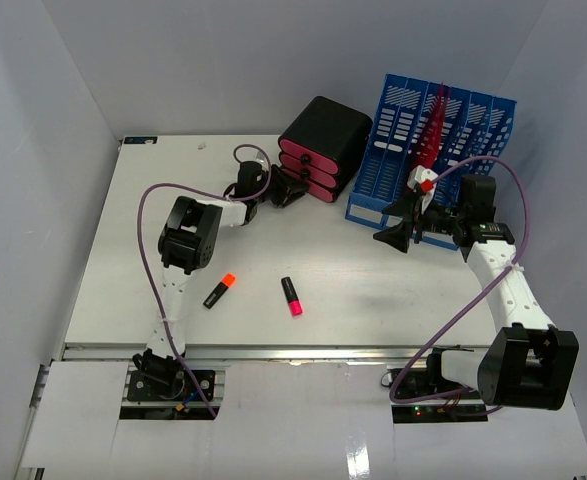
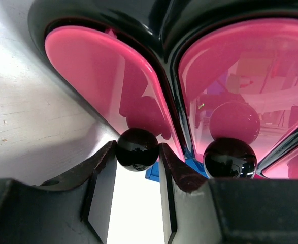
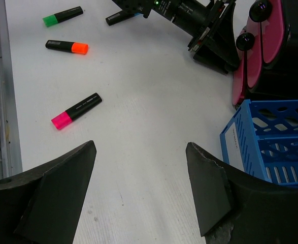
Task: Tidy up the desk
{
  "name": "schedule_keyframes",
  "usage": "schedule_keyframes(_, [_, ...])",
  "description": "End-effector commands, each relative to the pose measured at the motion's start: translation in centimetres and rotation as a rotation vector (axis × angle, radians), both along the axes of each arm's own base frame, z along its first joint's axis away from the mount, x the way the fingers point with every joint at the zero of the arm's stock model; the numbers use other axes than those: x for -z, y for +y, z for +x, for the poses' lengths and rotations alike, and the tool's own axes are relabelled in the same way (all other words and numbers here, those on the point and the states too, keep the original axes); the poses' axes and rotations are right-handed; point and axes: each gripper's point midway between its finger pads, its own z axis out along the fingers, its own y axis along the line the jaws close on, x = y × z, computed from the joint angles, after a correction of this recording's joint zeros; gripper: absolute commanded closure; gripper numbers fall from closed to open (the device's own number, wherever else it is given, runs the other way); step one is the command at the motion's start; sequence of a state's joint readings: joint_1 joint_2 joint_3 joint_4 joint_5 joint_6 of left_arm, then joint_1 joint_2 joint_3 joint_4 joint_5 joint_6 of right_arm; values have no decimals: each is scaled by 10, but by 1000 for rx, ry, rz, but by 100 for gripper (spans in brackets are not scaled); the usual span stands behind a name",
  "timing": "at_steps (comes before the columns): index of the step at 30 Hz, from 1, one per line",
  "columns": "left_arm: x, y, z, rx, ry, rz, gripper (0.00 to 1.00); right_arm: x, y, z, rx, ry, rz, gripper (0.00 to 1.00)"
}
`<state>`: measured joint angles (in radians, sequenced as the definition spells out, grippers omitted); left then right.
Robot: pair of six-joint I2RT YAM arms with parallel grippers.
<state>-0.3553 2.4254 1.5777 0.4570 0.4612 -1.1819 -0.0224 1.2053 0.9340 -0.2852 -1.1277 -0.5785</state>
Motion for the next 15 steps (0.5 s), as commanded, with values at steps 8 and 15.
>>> schedule_keyframes(8, [-18,47,-93,43,-29,26,62,5,3,-9,-70,9,22,21])
schedule_keyframes(15, [-7,61,-114,79,12,39,42,11,23,-16,-118,13,-24,17])
